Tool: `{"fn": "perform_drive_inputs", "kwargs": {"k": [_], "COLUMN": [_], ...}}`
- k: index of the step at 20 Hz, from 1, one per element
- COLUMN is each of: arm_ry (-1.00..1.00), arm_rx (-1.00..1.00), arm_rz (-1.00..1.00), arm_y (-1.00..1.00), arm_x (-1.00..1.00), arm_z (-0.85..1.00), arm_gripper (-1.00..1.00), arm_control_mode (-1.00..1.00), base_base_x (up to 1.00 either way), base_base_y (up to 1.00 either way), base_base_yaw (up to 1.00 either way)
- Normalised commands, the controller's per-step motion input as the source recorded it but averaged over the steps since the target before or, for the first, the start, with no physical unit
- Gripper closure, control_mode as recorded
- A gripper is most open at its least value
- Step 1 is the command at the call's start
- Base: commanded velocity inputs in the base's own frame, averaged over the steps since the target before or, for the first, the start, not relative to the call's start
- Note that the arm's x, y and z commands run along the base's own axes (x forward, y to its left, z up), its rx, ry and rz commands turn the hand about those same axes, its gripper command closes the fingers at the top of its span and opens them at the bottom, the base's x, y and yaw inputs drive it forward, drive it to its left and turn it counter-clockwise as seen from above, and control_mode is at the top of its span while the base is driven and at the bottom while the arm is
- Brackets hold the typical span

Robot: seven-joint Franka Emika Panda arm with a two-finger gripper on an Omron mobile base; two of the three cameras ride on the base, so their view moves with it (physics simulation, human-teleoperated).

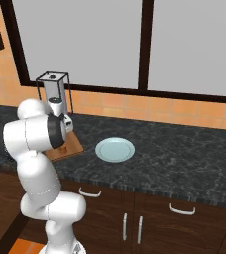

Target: Pick up the knife from the drawer and place it on the cutting board. Then place the meat from the plate to the cutting board.

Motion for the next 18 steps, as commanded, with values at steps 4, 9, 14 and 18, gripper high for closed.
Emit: {"fn": "perform_drive_inputs", "kwargs": {"k": [4,9,14,18], "arm_ry": [0.00,0.04,0.09,0.06], "arm_rx": [-0.03,0.00,0.00,0.00], "arm_rz": [0.00,0.00,0.00,0.00], "arm_y": [0.00,-0.06,-0.03,0.00], "arm_x": [0.03,0.15,0.47,0.27], "arm_z": [0.00,0.00,0.00,-0.04], "arm_gripper": [1.00,1.00,1.00,1.00], "arm_control_mode": [-1.00,-1.00,-1.00,-1.00], "base_base_x": [0.00,0.00,0.00,0.00], "base_base_y": [0.00,0.00,0.00,0.00], "base_base_yaw": [0.00,0.00,0.00,0.00]}}
